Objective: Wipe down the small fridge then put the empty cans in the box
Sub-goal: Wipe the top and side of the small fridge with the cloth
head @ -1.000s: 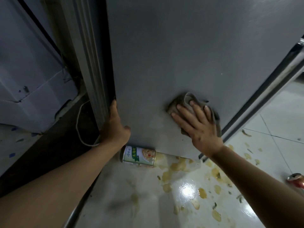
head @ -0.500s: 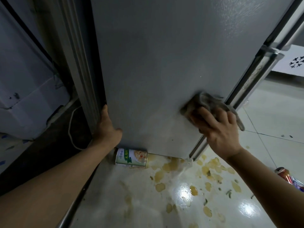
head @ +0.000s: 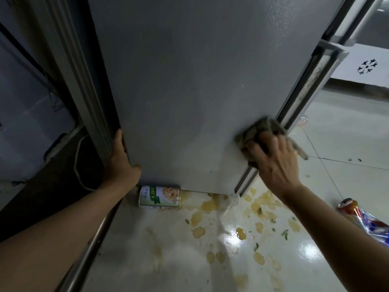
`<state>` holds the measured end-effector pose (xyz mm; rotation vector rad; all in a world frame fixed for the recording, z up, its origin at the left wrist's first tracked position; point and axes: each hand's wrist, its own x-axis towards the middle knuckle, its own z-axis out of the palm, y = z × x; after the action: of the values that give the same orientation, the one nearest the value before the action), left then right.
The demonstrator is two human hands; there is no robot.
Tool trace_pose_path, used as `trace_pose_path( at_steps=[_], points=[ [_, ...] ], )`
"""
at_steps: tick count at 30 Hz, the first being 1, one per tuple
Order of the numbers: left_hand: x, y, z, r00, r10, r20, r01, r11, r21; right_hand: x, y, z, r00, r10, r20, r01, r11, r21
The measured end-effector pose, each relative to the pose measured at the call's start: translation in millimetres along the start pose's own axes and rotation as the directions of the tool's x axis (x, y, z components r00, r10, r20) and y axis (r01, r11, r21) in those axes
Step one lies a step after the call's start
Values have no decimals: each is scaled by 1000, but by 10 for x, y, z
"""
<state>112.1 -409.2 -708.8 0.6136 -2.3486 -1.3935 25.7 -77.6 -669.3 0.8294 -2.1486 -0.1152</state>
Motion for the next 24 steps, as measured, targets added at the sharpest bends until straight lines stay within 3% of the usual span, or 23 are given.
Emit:
trace_pose_path(
  at_steps=[3,6,8,11,14,17,21,24],
  points=[
    [-39,-22,32,1000,21,0,-21,999,-33,79,-4,28,988,93,-125,-89,995,35],
    [-44,-93,86,999,41,-27,-43,997,-69,-139,-98,292,995,34,-93,-30,998,48],
    [-56,-142,126,998,50,-36,-52,996,-69,-417,-168,484,998,-56,-8,57,998,31],
    [-64,-240,159,999,40,7,-39,998,-44,-796,-308,701,939,-222,262,227,974,12],
    [-44,-316,152,999,23,35,-23,1000,-8,-904,-436,751,904,-227,362,218,974,67],
    [-44,-310,146,999,13,47,-10,998,-61,-782,-451,648,946,-161,280,133,984,118],
    [-60,-283,156,999,3,55,4,991,-131,-452,-476,513,994,79,80,-95,971,219],
    [-71,-347,178,998,13,61,-3,989,-151,-333,-582,573,992,124,3,-122,970,212]
  ],
)
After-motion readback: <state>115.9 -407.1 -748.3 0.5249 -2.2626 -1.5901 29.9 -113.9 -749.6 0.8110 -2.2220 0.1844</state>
